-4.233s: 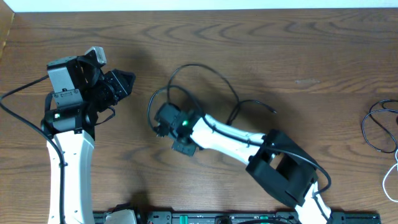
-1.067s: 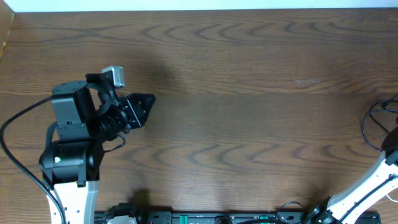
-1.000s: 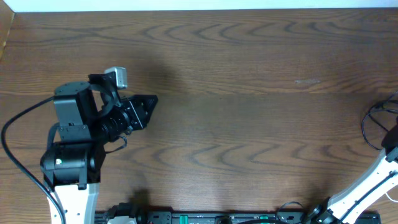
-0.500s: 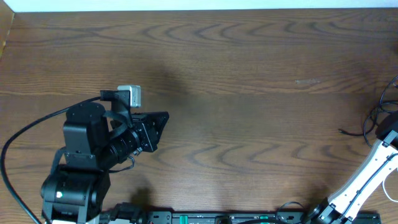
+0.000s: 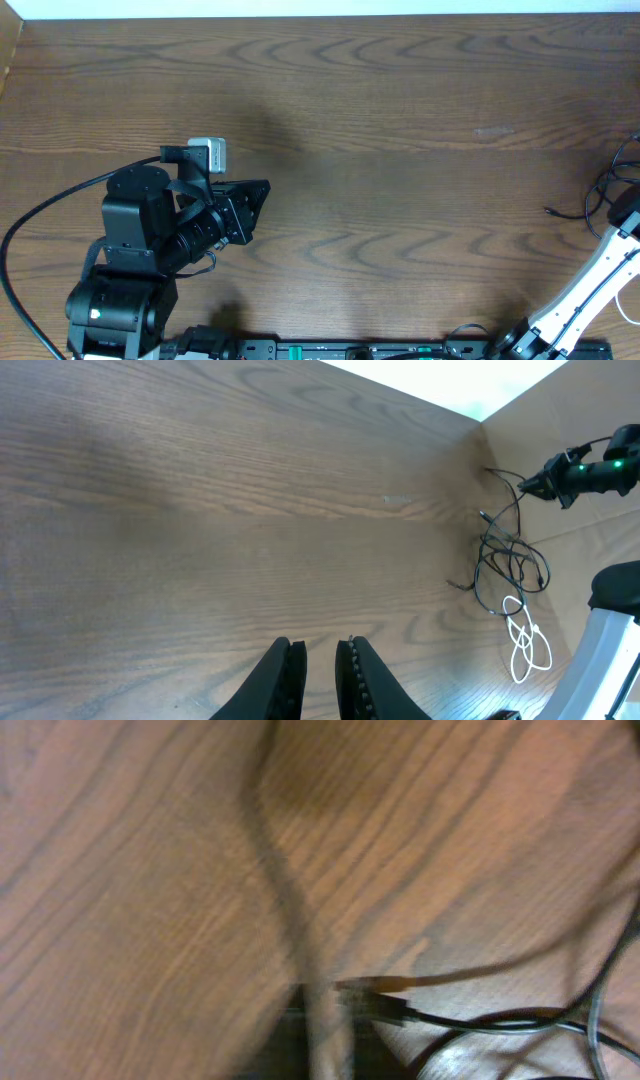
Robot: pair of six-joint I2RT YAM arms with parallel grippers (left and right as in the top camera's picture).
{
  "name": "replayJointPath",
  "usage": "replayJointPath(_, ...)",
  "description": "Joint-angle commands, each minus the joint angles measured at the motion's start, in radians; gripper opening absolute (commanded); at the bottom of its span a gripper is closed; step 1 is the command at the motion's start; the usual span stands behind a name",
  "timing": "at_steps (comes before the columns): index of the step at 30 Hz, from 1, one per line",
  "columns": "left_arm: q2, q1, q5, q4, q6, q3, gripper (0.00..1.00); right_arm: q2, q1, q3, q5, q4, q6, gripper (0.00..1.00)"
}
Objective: Untangle cables
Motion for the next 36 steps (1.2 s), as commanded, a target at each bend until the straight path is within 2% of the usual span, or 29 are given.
replayJointPath(1, -0.003, -0.004, -0.013, -0.002, -0.001, 0.025, 0.17, -0.021, -0.013, 0.010, 0.024, 0.005, 0.022, 0.99)
replayJointPath(10, -0.001, -0.004, -0.027, -0.025, 0.010, 0.025, 0.17, -0.077, -0.014, 0.011, -0.041, 0.016, 0.023, 0.99)
replayJointPath(17, -0.001, -0.004, -0.036, -0.035, 0.018, 0.025, 0.17, -0.250, -0.009, 0.010, -0.018, -0.005, 0.024, 0.99)
replayJointPath(22, -0.001, -0.004, -0.039, -0.035, 0.054, 0.025, 0.17, -0.335, -0.009, 0.010, 0.039, -0.096, 0.066, 0.99)
replayJointPath(30, -0.001, -0.004, -0.280, -0.023, 0.060, 0.025, 0.17, -0.439, -0.009, 0.007, 0.009, -0.239, 0.031, 0.99)
replayJointPath(36, 0.000, -0.004, -0.351, 0.031, 0.090, 0.016, 0.17, -0.518, 0.003, -0.037, -0.074, -0.275, -0.009, 0.99)
